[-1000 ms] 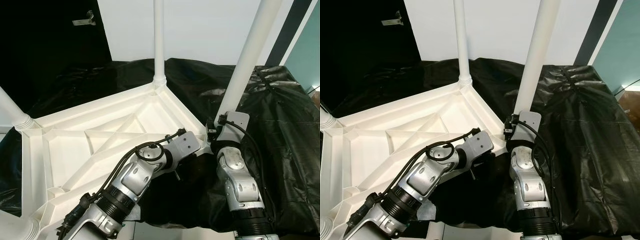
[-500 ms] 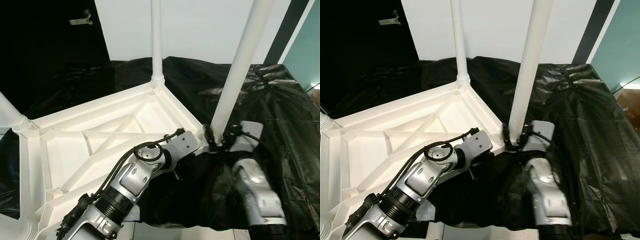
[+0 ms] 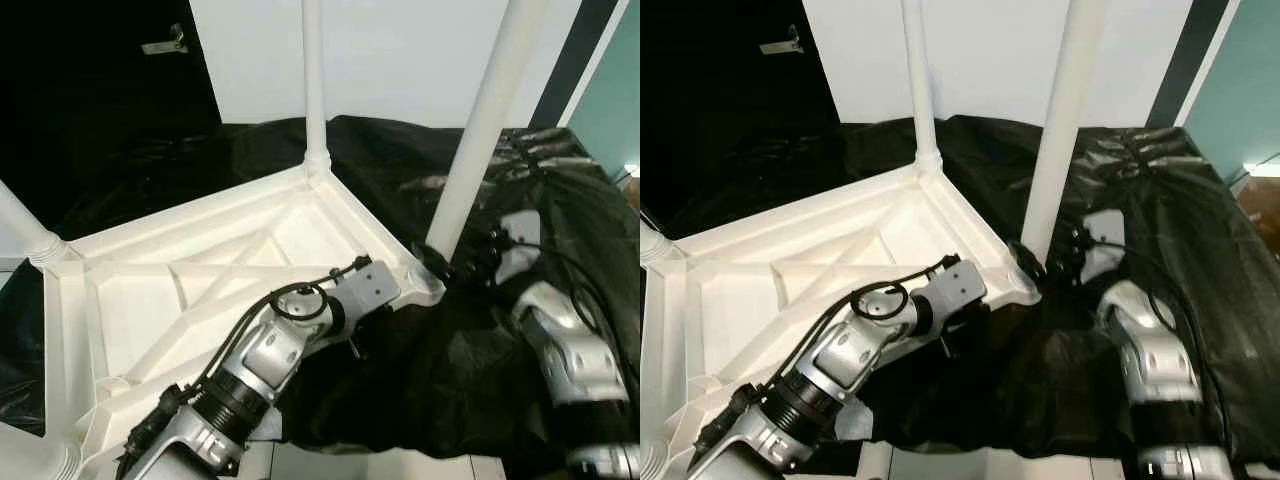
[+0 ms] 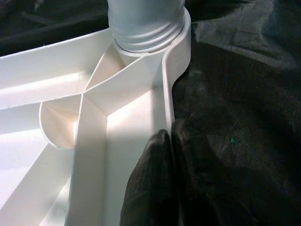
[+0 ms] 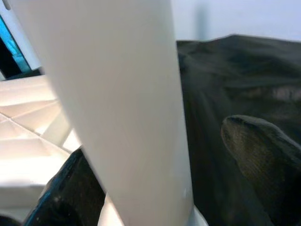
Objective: Building children table
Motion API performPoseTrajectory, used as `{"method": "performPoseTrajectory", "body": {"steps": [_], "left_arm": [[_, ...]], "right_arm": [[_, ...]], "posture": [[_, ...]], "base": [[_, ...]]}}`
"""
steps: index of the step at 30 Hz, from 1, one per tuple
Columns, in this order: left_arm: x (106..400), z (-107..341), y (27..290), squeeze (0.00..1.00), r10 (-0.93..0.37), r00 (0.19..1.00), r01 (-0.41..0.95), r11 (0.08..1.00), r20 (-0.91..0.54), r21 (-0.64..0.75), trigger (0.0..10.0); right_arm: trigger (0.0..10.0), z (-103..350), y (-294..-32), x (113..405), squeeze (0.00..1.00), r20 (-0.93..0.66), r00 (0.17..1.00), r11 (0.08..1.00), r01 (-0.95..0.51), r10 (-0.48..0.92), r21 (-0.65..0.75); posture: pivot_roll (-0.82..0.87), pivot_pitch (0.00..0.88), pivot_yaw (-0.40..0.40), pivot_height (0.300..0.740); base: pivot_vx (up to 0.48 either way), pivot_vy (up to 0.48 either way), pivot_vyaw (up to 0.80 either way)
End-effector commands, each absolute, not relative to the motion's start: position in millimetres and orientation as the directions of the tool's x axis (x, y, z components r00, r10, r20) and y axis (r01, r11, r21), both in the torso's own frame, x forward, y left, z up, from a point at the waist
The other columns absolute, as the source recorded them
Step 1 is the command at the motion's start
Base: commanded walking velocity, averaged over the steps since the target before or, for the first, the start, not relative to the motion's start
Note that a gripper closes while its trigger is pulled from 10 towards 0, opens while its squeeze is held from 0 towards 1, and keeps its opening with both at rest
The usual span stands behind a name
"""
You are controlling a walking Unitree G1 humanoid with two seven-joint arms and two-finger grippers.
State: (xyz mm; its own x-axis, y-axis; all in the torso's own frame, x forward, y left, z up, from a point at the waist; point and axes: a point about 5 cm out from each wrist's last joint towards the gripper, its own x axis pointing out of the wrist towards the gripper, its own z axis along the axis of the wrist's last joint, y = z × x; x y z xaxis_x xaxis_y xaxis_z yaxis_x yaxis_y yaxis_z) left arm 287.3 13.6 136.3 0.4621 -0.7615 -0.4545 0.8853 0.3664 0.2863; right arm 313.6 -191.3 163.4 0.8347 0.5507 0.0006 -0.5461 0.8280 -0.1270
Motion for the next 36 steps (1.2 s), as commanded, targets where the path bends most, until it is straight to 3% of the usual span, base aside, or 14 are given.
{"method": "performPoseTrajectory", "body": {"steps": [1, 3, 4, 6, 7, 8, 9, 17, 21, 22, 28, 36], "left_arm": [[294, 143, 17, 0.00, -0.747, 0.506, 0.860, 0.394, -0.431, 0.325, 10.0], [295, 145, 17, 0.00, -0.745, 0.513, 0.855, 0.402, -0.426, 0.327, 10.0], [295, 145, 18, 0.00, -0.744, 0.516, 0.854, 0.405, -0.425, 0.327, 10.0], [295, 145, 18, 0.00, -0.742, 0.518, 0.853, 0.407, -0.425, 0.327, 10.0], [295, 145, 19, 0.00, -0.740, 0.522, 0.850, 0.412, -0.424, 0.328, 10.0], [295, 145, 19, 0.00, -0.740, 0.522, 0.850, 0.412, -0.424, 0.328, 10.0], [296, 145, 20, 0.00, -0.737, 0.527, 0.848, 0.418, -0.424, 0.328, 10.0], [296, 144, 21, 0.00, -0.732, 0.534, 0.843, 0.429, -0.422, 0.324, 10.0], [295, 143, 20, 0.00, -0.735, 0.531, 0.845, 0.426, -0.422, 0.322, 10.0], [295, 143, 19, 0.00, -0.736, 0.529, 0.847, 0.424, -0.422, 0.321, 10.0], [292, 142, 18, 0.00, -0.740, 0.520, 0.852, 0.418, -0.425, 0.315, 10.0], [290, 141, 17, 0.00, -0.746, 0.509, 0.859, 0.406, -0.429, 0.313, 10.0]], "right_arm": [[10.0, 158, -185, 318, 0.00, -0.049, 0.791, 0.781, -0.610, 0.610, -0.137], [10.0, 157, -180, 325, 0.00, -0.088, 0.748, 0.734, -0.662, 0.657, -0.152], [8.6, 156, -178, 327, 0.00, -0.104, 0.732, 0.717, -0.680, 0.673, -0.153], [8.6, 155, -177, 327, 0.00, -0.113, 0.724, 0.708, -0.690, 0.681, -0.151], [2.8, 154, -177, 328, 0.00, -0.126, 0.712, 0.696, -0.702, 0.691, -0.150], [2.8, 154, -177, 328, 0.00, -0.126, 0.712, 0.696, -0.702, 0.691, -0.150], [0.0, 151, -178, 328, 0.00, -0.146, 0.704, 0.686, -0.710, 0.695, -0.162], [0.0, 139, -188, 326, 0.00, -0.197, 0.672, 0.658, -0.740, 0.714, -0.141], [0.0, 137, -191, 325, 0.00, -0.186, 0.700, 0.689, -0.713, 0.690, -0.130], [10.0, 134, -193, 326, 0.00, -0.190, 0.763, 0.751, -0.645, 0.618, -0.142], [10.0, 124, -182, 321, 0.00, -0.188, 0.908, 0.909, -0.399, 0.374, -0.120], [10.0, 105, -161, 308, 0.00, -0.191, 0.977, 0.993, -0.106, 0.093, -0.060]], "posture": [[-0.08, 0.000, 0.017, 0.740], [-0.08, 0.000, 0.012, 0.740], [-0.07, 0.000, 0.008, 0.740], [-0.07, 0.000, 0.008, 0.740], [-0.07, 0.000, 0.001, 0.740], [-0.07, 0.000, 0.001, 0.740], [-0.06, 0.000, -0.003, 0.740], [-0.07, 0.000, -0.007, 0.740], [-0.07, 0.000, -0.008, 0.740], [-0.07, 0.000, -0.009, 0.740], [-0.07, 0.000, -0.006, 0.740], [-0.07, 0.000, 0.001, 0.740]], "base": [[0.000, 0.000, 0.00], [0.000, 0.000, 0.00], [0.000, 0.000, 0.00], [0.000, 0.000, 0.00], [0.000, 0.000, 0.00], [0.000, 0.000, 0.00], [0.000, 0.000, 0.00], [0.000, 0.000, 0.00], [0.000, 0.000, 0.00], [0.000, 0.000, 0.00], [0.000, 0.000, 0.00], [0.000, 0.000, 0.00]]}}
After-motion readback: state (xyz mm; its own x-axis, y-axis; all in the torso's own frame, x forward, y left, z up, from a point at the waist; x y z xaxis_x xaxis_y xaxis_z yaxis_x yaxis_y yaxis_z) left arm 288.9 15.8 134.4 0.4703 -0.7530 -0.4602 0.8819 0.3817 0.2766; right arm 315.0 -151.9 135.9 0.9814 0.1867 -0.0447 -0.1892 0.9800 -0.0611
